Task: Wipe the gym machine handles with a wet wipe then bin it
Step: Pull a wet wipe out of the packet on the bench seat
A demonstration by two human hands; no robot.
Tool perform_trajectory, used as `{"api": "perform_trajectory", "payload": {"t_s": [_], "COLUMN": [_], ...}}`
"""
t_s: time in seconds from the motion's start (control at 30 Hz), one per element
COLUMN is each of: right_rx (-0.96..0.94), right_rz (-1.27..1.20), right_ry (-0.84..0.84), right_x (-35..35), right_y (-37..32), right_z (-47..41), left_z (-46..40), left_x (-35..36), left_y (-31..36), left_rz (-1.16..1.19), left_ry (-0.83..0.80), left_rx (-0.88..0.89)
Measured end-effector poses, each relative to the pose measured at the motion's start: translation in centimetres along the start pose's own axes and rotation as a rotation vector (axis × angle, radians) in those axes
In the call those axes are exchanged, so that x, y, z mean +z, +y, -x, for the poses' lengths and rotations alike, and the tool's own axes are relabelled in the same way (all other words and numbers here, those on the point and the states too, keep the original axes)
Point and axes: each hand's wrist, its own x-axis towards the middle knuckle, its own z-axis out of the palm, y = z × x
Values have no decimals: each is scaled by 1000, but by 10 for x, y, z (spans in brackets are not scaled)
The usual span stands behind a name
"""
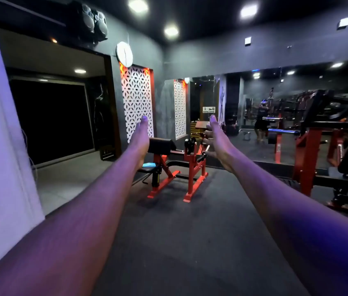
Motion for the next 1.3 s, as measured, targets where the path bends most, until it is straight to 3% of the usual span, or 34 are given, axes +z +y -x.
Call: {"api": "perform_trajectory", "payload": {"t_s": [0.2, 0.83, 1.3], "right_rx": [28, 209, 339], "right_rz": [-17, -70, -206], "right_ry": [4, -14, -25], "right_x": [1, 81, 128], "right_y": [52, 259, 455], "right_z": [-60, -352, -601], "left_z": [-53, -347, -587], "left_x": [17, 22, 70], "left_y": [-47, -254, -438], "left_rz": [-7, 24, 83], "left_ry": [30, 4, 56], "left_rx": [-46, -202, -337]}}
